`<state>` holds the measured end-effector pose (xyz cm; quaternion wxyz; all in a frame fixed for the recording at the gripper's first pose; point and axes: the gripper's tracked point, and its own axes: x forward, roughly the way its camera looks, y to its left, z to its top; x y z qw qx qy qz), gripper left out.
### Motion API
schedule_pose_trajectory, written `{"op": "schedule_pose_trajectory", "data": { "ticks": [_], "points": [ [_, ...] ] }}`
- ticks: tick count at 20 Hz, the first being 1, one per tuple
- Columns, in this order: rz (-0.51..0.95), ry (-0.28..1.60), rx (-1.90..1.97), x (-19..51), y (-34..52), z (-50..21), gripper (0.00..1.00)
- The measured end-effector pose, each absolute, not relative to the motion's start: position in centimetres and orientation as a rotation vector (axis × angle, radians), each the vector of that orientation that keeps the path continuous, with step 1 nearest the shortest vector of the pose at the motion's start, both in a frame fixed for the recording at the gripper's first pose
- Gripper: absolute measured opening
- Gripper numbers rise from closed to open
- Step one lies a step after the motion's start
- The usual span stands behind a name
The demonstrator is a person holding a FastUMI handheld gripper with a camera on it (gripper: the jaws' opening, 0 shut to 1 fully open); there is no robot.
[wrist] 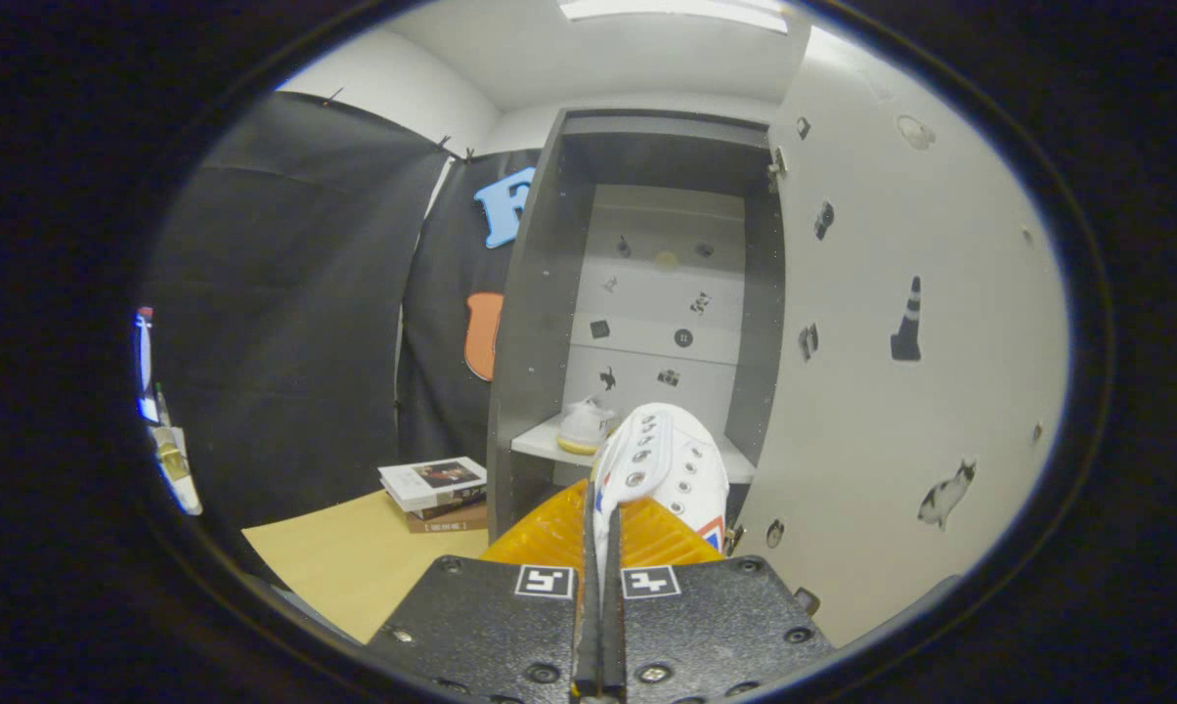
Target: Open the shoe cabinet door, grab the shoes and put them into the shoe cabinet, then close the shoe cabinet door.
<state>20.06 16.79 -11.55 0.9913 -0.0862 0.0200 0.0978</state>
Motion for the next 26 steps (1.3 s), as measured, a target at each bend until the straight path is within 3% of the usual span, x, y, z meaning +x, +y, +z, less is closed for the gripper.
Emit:
{"op": "schedule_pose_trajectory", "data": {
  "ticks": [12,19,26],
  "points": [
    [0.128,0.090,-0.168,30.3,16.7,-0.4,0.05],
    [0.067,0.121,-0.202,40.5,16.0,-1.4,0.05],
    [0.097,0.227,-0.173,48.9,15.7,-8.0,0.06]
  ]
}}
